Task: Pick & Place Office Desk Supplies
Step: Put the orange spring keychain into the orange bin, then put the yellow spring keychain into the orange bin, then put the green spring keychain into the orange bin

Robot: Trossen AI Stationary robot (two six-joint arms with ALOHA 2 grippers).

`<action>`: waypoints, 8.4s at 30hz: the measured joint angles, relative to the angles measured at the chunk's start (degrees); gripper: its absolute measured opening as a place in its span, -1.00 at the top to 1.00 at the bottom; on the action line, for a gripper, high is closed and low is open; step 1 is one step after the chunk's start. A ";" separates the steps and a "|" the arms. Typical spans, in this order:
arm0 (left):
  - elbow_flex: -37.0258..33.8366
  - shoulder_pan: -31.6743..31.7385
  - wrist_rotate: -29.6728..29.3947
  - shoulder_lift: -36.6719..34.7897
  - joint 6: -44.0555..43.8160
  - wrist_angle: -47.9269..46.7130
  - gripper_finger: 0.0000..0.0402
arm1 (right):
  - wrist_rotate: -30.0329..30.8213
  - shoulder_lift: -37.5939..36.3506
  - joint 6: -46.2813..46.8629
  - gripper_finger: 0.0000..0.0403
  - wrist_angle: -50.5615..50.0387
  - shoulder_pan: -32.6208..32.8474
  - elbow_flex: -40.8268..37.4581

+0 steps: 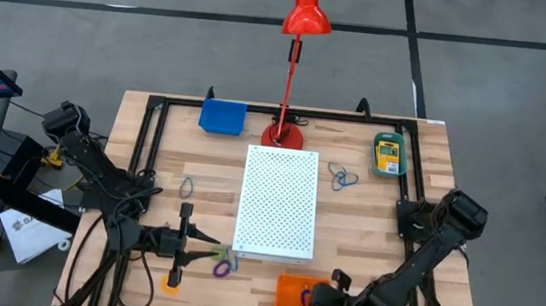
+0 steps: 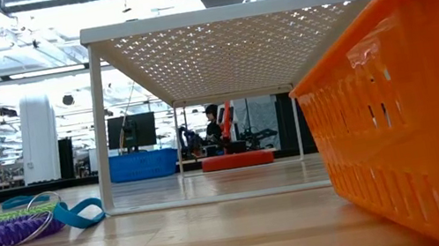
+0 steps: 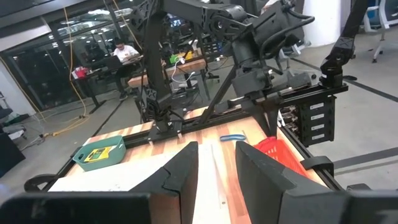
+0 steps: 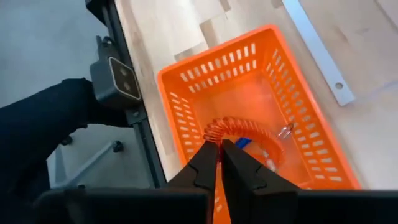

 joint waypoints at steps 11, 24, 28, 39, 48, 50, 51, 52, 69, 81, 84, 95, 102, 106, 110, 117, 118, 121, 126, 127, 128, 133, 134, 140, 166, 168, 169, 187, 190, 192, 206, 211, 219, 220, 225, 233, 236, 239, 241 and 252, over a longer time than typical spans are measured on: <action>-0.02 -0.07 -0.08 0.00 0.02 0.00 0.49 | 1.11 -0.53 0.46 0.36 -1.83 0.04 -0.02; -0.02 -0.07 -0.07 0.00 0.00 -0.01 0.49 | -8.94 -0.25 33.51 0.26 -32.01 2.59 1.71; -0.02 -0.07 -0.04 0.00 0.00 0.00 0.49 | -9.17 -0.18 35.77 0.27 -32.48 3.78 1.71; -0.02 -0.07 -0.02 0.00 0.00 -0.02 0.49 | -7.42 -0.18 37.36 0.27 -33.53 3.98 1.70; -0.02 -0.07 0.00 0.00 -2.07 -2.68 0.49 | 8.64 -0.91 20.09 0.27 -15.93 4.83 1.71; -0.02 -0.07 -0.01 0.00 -3.42 -3.44 0.49 | 13.28 -1.56 13.81 0.27 -10.72 5.20 1.96; -0.02 -0.07 -0.01 0.00 -4.46 -4.20 0.49 | 15.27 -1.92 9.81 0.27 -7.45 5.52 2.03; -0.02 -0.07 -0.01 -0.02 -5.96 -5.38 0.49 | 17.10 -2.27 5.39 0.27 -3.83 5.72 2.06; -0.02 1.29 25.04 -4.98 -58.49 -48.54 0.49 | 20.81 -3.16 -26.49 0.27 3.27 6.58 1.71; -0.02 -2.15 50.72 0.57 -81.51 -56.06 0.49 | 23.79 -3.16 -25.34 0.27 -4.53 6.49 1.71; -0.02 -5.27 50.14 1.37 -83.05 -55.64 0.49 | 23.78 -3.75 -22.09 0.27 -8.63 6.87 1.68; 2.68 -10.74 43.12 9.44 -80.85 -51.62 0.50 | 28.57 -10.48 -19.06 0.25 -10.40 9.99 1.66; 5.38 -10.45 41.64 14.75 -76.86 -53.01 0.56 | 29.09 -11.51 -16.33 0.15 -12.09 9.81 1.66; 5.36 -10.48 39.81 16.81 -76.95 -52.96 0.54 | 29.85 -11.51 -16.33 0.14 -12.23 9.84 1.66; 5.36 -10.48 39.17 19.45 -76.59 -53.66 0.48 | 30.82 -11.51 -16.33 0.15 -12.37 10.19 1.66; 5.45 -10.50 38.43 23.47 -76.59 -53.42 0.44 | 31.23 -11.51 -16.29 0.15 -12.58 10.74 1.66; 5.52 -10.55 37.62 23.75 -76.64 -53.42 0.45 | 31.23 -11.51 -16.27 0.15 -12.87 10.73 1.66; 5.54 -10.63 36.15 24.06 -77.48 -53.58 0.50 | 31.23 -11.51 -16.26 0.15 -13.05 10.71 1.66; 5.48 -10.85 34.10 24.13 -79.66 -54.28 0.80 | 31.23 -11.51 -15.80 0.15 -13.15 10.71 1.66; 5.47 -10.90 33.58 24.13 -79.71 -54.24 0.88 | 31.23 -11.51 -15.80 0.15 -13.15 10.73 1.66; 5.44 -10.91 33.09 24.14 -79.83 -54.12 0.92 | 31.23 -11.44 -15.80 0.15 -13.15 10.73 1.66; 5.20 -10.74 25.98 24.59 -80.82 -52.57 0.97 | 31.26 -11.40 -15.40 0.15 -13.12 10.73 1.66; 5.13 -10.59 23.90 24.63 -80.66 -52.20 0.98 | 31.26 -11.40 -15.32 0.15 -13.13 10.72 1.66; 5.14 -11.00 13.61 24.52 -75.77 -45.66 0.99 | 31.53 -11.38 -15.19 0.15 -13.13 10.73 1.66; 11.30 0.45 13.85 26.96 -20.23 -1.71 1.00 | 32.99 -11.33 -14.90 0.15 -13.38 11.68 1.66; 14.63 0.69 14.82 28.90 -17.09 -2.54 1.00 | 32.99 -11.33 -14.76 0.15 -13.61 11.94 1.66; 16.59 0.69 14.76 29.86 -16.04 -3.70 1.00 | 32.99 -11.31 -14.75 0.15 -13.69 12.05 1.66; 48.33 5.15 10.75 50.70 -8.86 -23.34 1.00 | 35.78 -11.31 -11.30 0.15 -14.15 14.94 -4.13; 52.01 6.17 9.94 54.03 -7.15 -25.84 1.00 | 36.09 -11.31 -11.32 0.15 -14.33 15.37 -4.13; 53.62 6.73 8.53 55.47 -5.91 -27.51 1.00 | 36.27 -11.31 -11.32 0.15 -14.43 15.72 -4.13; 54.71 9.54 7.50 56.87 -4.85 -30.79 0.98 | 36.41 -11.31 -11.30 0.15 -13.98 15.98 -4.13; 54.67 10.15 7.67 56.87 -5.97 -32.00 0.97 | 36.41 -11.31 -11.30 0.15 -13.30 15.98 -4.13; 54.67 10.18 7.69 56.87 -6.08 -31.98 0.72 | 36.21 -11.35 -11.30 0.15 -13.00 16.02 -4.13; 54.67 10.18 7.68 56.87 -6.10 -31.98 0.67 | 36.21 -11.35 -11.30 0.15 -13.00 16.02 -4.13; 54.67 10.18 7.40 56.87 -6.07 -31.98 0.43 | 36.17 -11.35 -11.30 0.15 -12.68 16.02 -4.13; 54.62 8.62 4.38 54.67 -3.42 -37.46 0.19 | 35.93 -11.35 -11.30 0.15 -11.82 16.02 -4.13; 54.63 6.49 4.78 51.74 -8.34 -44.66 0.16 | 35.93 -11.35 -11.30 0.15 -11.62 16.02 -4.13; 54.63 4.10 4.85 48.32 -17.75 -53.65 0.15 | 35.95 -11.35 -11.29 0.15 -11.60 16.02 -4.13; 54.63 2.28 4.82 46.03 -24.98 -59.40 0.17 | 35.99 -11.35 -11.29 0.15 -11.59 16.02 -4.13; 53.73 -4.56 5.42 42.59 -78.04 -95.83 0.27 | 36.41 -11.38 -11.30 0.15 -10.62 15.93 -4.13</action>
